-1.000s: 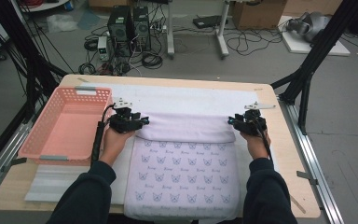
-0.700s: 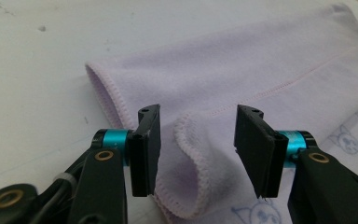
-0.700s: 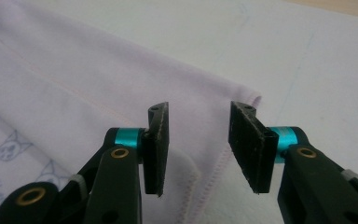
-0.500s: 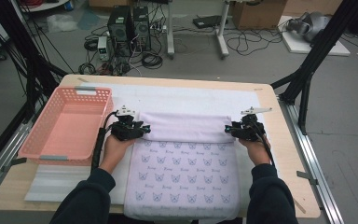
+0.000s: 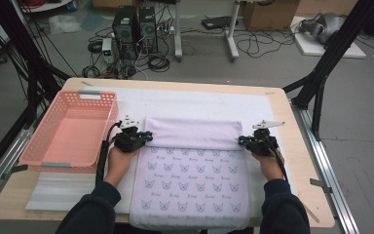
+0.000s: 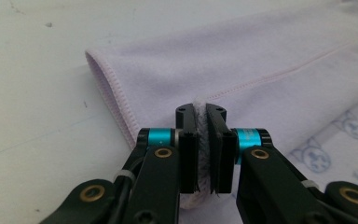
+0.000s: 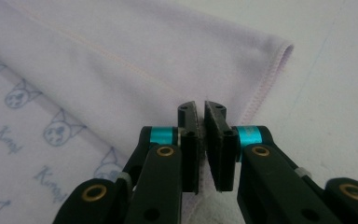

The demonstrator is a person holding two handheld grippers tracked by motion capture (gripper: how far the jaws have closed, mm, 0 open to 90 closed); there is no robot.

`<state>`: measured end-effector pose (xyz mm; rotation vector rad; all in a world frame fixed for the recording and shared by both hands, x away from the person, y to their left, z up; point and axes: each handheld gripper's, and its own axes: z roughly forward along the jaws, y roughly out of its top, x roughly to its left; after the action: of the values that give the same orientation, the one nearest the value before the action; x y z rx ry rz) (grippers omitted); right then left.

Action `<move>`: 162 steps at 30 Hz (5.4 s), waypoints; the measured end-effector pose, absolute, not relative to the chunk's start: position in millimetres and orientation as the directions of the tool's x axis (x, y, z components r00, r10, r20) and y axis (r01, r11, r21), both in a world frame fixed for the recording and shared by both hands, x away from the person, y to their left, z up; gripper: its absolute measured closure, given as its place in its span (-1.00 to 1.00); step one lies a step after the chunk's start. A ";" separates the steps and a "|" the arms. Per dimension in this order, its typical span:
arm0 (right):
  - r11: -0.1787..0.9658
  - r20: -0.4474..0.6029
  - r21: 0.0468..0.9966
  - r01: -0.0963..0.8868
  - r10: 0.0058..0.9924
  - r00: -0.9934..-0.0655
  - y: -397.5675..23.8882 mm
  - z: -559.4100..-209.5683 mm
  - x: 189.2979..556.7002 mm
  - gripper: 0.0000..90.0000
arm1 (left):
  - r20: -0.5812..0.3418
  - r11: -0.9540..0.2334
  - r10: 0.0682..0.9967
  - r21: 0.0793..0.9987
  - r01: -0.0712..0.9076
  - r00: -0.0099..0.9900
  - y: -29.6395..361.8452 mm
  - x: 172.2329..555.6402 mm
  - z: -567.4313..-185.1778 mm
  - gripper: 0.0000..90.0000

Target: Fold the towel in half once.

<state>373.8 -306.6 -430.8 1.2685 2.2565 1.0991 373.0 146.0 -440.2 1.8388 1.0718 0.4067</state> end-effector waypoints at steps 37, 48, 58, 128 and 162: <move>0.312 0.076 0.855 0.415 0.715 -0.695 -321.4 -414.8 246.3 0.88 | -0.142 -0.220 0.682 0.895 0.387 0.717 180.3 264.8 -421.8 0.83; 0.328 0.086 0.857 0.399 0.671 -0.737 -327.5 -416.6 218.7 0.88 | -0.149 -0.273 0.635 0.875 0.400 0.758 185.9 239.1 -426.2 0.82; 0.360 0.140 0.820 0.444 0.627 -0.767 -329.7 -420.2 203.3 0.63 | -0.187 -0.280 0.603 0.861 0.425 0.775 195.2 226.6 -426.3 0.21; 0.239 -0.002 0.819 0.522 0.911 -0.413 -295.6 -424.0 437.7 0.93 | -0.170 -0.080 0.880 0.867 0.492 0.443 154.3 458.2 -414.6 0.89; 0.241 0.120 0.810 0.534 0.824 -0.554 -303.7 -405.2 355.7 0.02 | -0.147 -0.227 0.725 0.872 0.434 0.673 139.0 359.1 -414.1 -0.04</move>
<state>355.7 -303.7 -405.2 1.2550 2.1876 1.2229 359.1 139.0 -414.1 1.8651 0.9128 0.3555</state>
